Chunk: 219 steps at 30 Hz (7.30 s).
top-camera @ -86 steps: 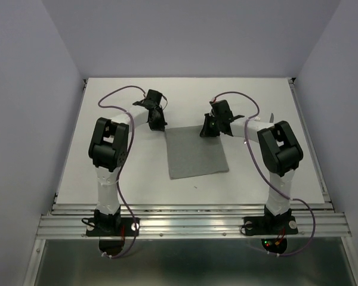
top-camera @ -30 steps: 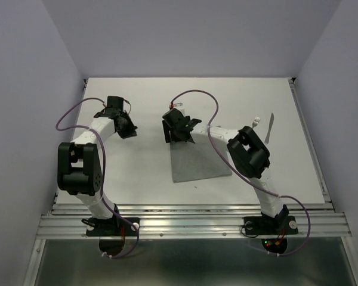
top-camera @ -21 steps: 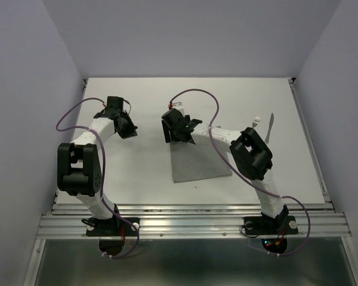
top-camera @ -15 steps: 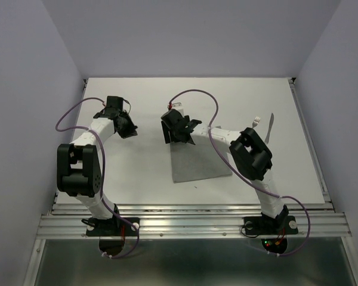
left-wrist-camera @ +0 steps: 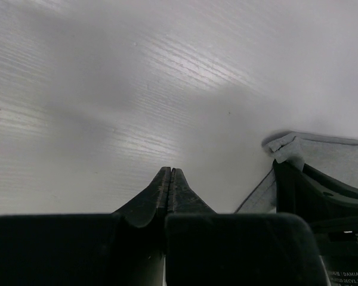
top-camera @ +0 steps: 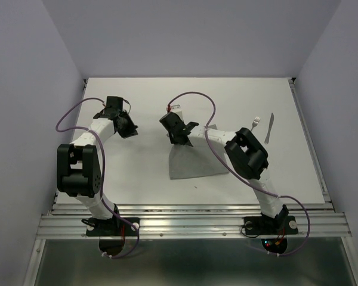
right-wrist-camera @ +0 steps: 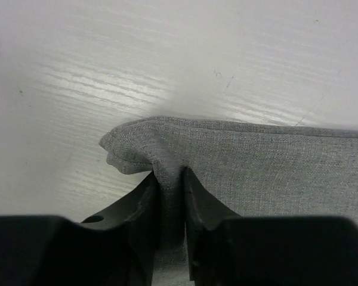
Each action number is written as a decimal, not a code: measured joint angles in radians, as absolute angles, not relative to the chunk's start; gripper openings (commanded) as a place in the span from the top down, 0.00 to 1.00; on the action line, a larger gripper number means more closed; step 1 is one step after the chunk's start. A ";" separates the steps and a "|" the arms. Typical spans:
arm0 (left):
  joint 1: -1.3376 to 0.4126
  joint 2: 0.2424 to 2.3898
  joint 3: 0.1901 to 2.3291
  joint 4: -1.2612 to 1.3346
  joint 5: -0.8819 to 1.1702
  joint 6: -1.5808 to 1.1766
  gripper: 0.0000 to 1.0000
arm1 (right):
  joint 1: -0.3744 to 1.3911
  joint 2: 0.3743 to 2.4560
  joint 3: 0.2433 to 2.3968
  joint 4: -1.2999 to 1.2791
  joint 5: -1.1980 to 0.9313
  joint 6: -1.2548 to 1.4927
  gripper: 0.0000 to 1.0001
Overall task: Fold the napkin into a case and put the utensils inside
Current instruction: Fold the 2/3-rectangle-folded napkin at the center of the board.
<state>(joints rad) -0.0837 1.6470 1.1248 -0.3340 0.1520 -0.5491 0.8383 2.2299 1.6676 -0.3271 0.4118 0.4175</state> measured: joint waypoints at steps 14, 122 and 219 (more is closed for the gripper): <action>-0.165 1.654 1.073 -0.231 0.305 -0.565 0.29 | 0.833 2.180 1.576 -0.212 0.170 0.388 0.99; -0.220 1.784 1.137 -0.387 0.432 -0.757 1.00 | 1.160 1.565 0.859 -0.099 0.255 0.389 0.99; -0.187 1.786 1.129 -0.484 0.474 -0.783 0.63 | 1.008 2.102 1.225 0.369 0.289 0.204 0.99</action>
<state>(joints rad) -0.1875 1.7859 1.1294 -0.4839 0.4740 -0.7826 1.0080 2.1021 1.2247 0.3691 0.2886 0.2035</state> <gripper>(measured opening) 0.361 0.165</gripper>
